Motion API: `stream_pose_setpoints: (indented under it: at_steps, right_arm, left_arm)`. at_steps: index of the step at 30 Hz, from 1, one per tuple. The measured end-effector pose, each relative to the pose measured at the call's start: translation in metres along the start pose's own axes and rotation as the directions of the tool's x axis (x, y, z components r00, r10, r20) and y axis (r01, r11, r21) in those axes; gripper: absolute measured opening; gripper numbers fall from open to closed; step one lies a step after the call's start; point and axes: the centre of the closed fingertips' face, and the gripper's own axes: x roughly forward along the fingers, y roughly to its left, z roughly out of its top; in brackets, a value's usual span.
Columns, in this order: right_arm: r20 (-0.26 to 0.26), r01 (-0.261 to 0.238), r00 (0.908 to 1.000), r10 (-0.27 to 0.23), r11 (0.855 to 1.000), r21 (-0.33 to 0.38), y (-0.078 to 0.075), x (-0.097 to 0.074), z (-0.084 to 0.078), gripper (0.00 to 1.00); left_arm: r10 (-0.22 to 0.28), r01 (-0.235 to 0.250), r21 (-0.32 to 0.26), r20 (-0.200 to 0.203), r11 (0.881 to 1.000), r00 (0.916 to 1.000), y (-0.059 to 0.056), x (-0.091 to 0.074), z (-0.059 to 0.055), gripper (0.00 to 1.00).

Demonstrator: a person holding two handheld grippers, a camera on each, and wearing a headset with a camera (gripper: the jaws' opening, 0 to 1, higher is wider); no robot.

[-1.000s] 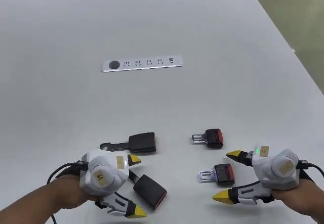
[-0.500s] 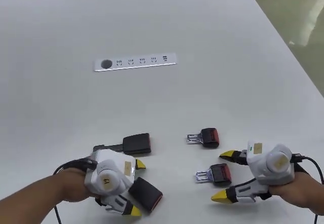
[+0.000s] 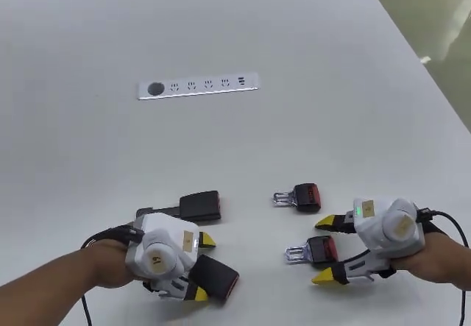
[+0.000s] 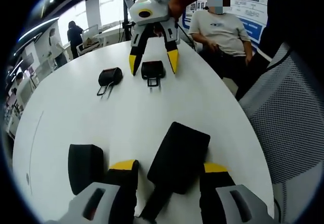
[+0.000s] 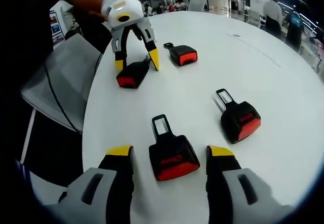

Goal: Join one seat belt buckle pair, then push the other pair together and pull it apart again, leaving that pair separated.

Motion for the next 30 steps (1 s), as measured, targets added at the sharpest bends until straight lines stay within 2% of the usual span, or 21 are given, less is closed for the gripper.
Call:
stream_pose_setpoints:
  at_steps: [7,9,12,16,18,25,30]
  right_arm:
    - [-0.031,-0.012,0.9995,0.011,1.000,-0.028,0.004,-0.005,-0.001,0.47]
    - [-0.038,-0.008,0.9993,0.007,0.999,-0.037,0.003,-0.005,-0.002,0.46]
    - [-0.046,-0.001,0.9989,-0.001,0.999,-0.046,0.001,-0.005,-0.003,0.43]
    - [-0.059,0.024,0.9979,-0.028,0.998,-0.065,0.000,-0.005,-0.002,0.36]
    - [-0.065,0.024,0.9975,-0.028,0.997,-0.068,0.002,-0.004,0.001,0.36]
    - [-0.127,0.020,0.9914,-0.031,0.996,-0.086,-0.005,0.001,-0.006,0.35]
    - [-0.206,0.009,0.9781,-0.032,0.994,-0.109,-0.005,0.003,-0.008,0.35]
  left_arm:
    - [0.032,-0.032,-0.038,0.015,0.999,0.9994,-0.002,-0.002,0.000,0.42]
    - [0.056,-0.054,-0.073,0.028,0.996,0.9980,-0.004,-0.003,0.001,0.40]
    - [0.104,-0.098,-0.118,0.044,0.988,0.9936,-0.001,-0.005,0.000,0.38]
    - [0.180,-0.163,-0.196,0.072,0.967,0.9810,0.002,-0.008,0.000,0.37]
    - [0.203,-0.184,-0.198,0.081,0.963,0.9757,0.002,-0.010,0.000,0.36]
    - [0.225,-0.204,-0.241,0.064,0.949,0.9723,0.005,-0.012,-0.003,0.34]
    - [0.220,-0.203,-0.235,0.050,0.951,0.9741,0.005,-0.011,-0.002,0.34]
